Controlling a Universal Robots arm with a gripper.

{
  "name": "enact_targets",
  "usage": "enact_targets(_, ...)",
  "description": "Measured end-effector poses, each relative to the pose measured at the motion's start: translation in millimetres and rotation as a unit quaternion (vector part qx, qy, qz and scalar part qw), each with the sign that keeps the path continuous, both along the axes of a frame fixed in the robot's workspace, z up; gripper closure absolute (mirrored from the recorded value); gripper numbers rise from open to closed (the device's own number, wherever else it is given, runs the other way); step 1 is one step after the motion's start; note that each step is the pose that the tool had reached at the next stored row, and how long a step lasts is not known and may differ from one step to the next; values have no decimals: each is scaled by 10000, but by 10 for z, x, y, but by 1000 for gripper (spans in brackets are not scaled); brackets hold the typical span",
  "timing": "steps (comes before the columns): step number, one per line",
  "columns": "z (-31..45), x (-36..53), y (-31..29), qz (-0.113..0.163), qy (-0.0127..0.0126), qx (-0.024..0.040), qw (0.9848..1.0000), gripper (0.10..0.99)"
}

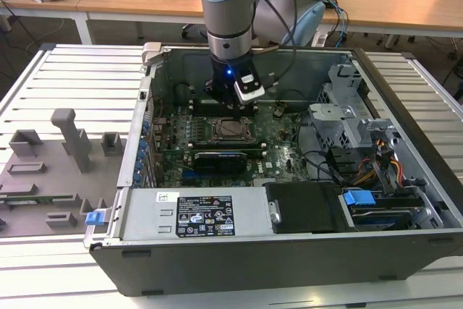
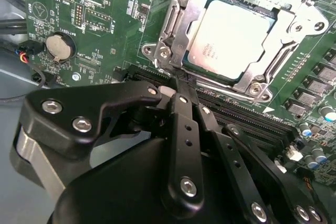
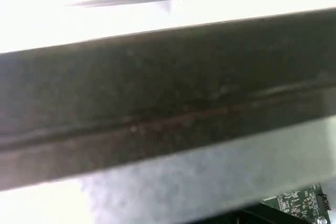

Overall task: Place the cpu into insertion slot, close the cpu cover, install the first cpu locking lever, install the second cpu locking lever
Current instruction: 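Install the first cpu locking lever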

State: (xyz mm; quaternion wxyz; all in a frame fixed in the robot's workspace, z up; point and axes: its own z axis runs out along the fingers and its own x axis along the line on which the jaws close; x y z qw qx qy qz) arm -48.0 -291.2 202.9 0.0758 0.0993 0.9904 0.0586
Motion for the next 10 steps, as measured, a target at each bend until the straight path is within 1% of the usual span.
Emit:
enact_targets(3, 35, 0, 0, 0, 1, -2, 10000, 980)
enact_targets(8, 136, 0, -3, -31, 0, -8, 10000, 980)
enact_targets(9, 162, 0, -4, -57, 0, -21, 10000, 980)
enact_targets(10, 171, 0, -4, -72, 1, -43, 10000, 980)
